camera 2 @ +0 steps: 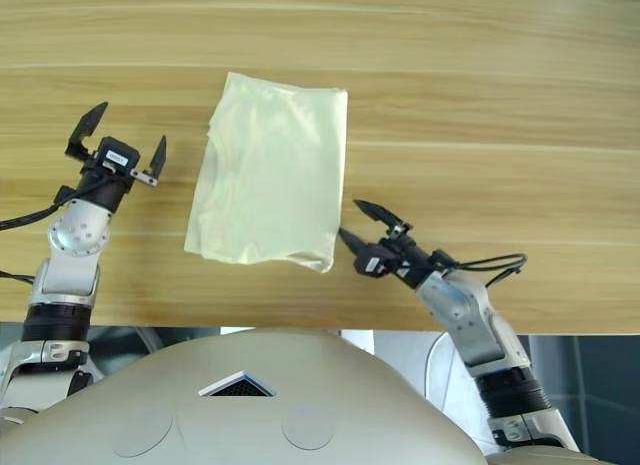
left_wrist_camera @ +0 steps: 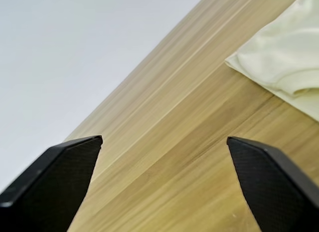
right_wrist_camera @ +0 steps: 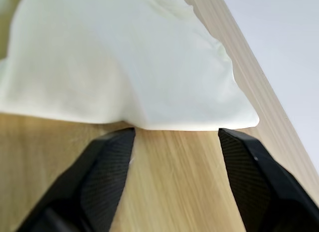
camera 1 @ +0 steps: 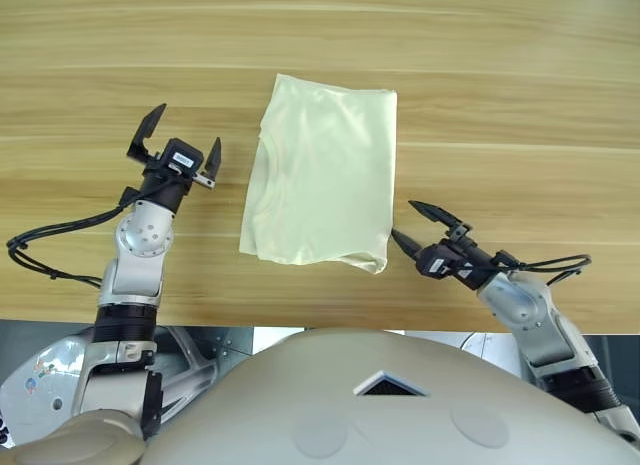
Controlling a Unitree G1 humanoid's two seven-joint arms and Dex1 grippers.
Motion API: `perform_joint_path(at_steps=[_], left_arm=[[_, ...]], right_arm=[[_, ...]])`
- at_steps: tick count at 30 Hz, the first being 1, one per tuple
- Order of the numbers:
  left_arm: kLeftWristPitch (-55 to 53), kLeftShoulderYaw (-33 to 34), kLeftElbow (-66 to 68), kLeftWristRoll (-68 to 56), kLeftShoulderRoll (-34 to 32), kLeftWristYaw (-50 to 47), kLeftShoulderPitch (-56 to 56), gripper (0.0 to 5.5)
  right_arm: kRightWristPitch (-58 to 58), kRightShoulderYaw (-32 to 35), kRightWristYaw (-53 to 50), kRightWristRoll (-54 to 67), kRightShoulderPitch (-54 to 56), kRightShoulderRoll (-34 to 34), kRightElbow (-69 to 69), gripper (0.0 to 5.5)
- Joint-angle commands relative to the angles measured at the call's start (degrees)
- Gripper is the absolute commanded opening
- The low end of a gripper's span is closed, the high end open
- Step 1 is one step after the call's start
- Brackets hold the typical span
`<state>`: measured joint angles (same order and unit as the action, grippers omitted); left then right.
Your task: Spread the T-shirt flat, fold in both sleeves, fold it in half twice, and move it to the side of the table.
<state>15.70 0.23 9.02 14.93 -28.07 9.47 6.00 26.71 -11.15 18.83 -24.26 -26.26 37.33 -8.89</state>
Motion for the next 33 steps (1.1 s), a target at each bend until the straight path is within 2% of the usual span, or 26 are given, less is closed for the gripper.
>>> perform_joint_path(at_steps=[1,4,8,13,23,27,33], left_arm=[[0.41,-0.80,0.43,0.80,0.03,0.04,-1.04,4.64],[0.38,-1.04,0.09,0.73,0.66,-0.24,-1.34,4.64],[0.63,-1.12,1.64,0.57,0.86,-0.25,-1.89,4.64],[1.36,-2.46,3.01,0.69,2.17,-0.31,-2.87,4.64],[2.35,-3.85,4.27,0.61,2.43,0.16,-3.97,4.64],[2.35,-4.15,4.22,0.49,2.39,0.37,-4.10,4.64],[2.32,-4.81,3.34,0.46,2.63,1.05,-3.78,4.64]], right_arm=[[-1.17,4.14,2.83,-1.66,-3.71,6.89,1.68,3.11],[-0.92,6.04,1.54,-0.43,-3.52,6.97,0.10,3.11],[-0.19,7.12,1.64,8.01,-2.54,3.67,-9.36,3.11],[-1.29,-0.81,4.02,2.78,2.93,-0.32,-9.40,3.11],[-0.44,-9.29,1.35,-8.25,8.98,-5.03,1.38,3.11],[-0.36,-9.94,0.49,-10.70,6.74,-2.50,3.56,3.11],[-0.42,-2.54,-0.93,-9.71,4.13,5.41,4.44,3.11]])
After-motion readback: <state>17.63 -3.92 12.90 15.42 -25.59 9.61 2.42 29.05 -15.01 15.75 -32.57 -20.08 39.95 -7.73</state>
